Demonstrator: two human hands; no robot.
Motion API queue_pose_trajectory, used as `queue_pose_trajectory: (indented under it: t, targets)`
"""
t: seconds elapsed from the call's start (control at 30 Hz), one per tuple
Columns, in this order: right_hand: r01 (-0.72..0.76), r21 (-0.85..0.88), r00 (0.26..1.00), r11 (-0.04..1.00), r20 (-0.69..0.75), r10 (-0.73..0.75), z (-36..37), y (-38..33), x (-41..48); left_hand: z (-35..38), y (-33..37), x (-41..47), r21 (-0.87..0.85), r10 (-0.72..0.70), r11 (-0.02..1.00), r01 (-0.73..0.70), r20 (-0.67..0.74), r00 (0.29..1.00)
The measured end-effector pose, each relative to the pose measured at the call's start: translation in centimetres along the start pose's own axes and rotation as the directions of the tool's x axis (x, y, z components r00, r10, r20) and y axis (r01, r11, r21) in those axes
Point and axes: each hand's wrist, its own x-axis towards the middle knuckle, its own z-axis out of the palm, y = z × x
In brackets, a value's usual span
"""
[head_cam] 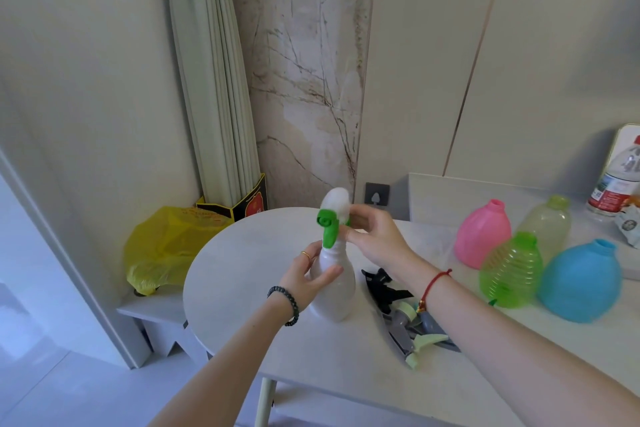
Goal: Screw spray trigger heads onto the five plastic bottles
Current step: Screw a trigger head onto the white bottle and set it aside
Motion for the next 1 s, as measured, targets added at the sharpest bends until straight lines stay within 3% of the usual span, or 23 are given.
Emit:
queue_pose_trajectory:
  t: [0.13,0.3,0.4,0.5,0.57,0.73,0.87,1.0]
  targets:
    - [0.006,0.045,0.999,0.999,-0.051,-0.004,0.8,1.0,-0.1,0.0,0.0,0.0,0.001,-0.005,1.000,0.005,-0.011,1.000]
    - [0.006,-0.006,0.951,1.000,-0.310,-0.007,2.7,1.8,-0.2,0.0,0.2,0.0,0.039,0.010,0.999,-0.010,0.002,1.000]
    - [-0.036,0.045,0.929,0.998,-0.368,0.050,3.7,2.1,-0.4,0.0,0.6,-0.1,0.054,0.016,0.998,-0.016,0.006,1.000]
    - [-0.068,0.188,0.966,0.980,-0.232,0.112,3.2,2.1,-0.7,-0.1,0.6,-0.2,0.050,0.010,0.999,-0.010,0.012,1.000]
    - [-0.044,0.192,0.988,0.980,-0.136,0.071,2.0,1.6,-0.5,-0.1,0.4,-0.2,0.030,-0.002,1.000,0.001,0.006,1.000]
    - [-0.010,-0.234,1.000,0.972,0.008,0.012,-0.6,-0.7,1.4,0.0,0.4,-0.2,0.026,-0.010,1.000,0.010,0.007,1.000]
    - [0.014,-0.244,0.999,0.970,-0.030,-0.022,0.1,-0.1,1.1,0.0,0.3,-0.2,0.030,0.004,1.000,-0.004,0.005,1.000]
    - [0.017,-0.251,0.998,0.968,0.070,0.000,-0.5,0.3,1.0,-0.1,0.5,-0.2,0.023,-0.011,1.000,0.011,0.013,1.000]
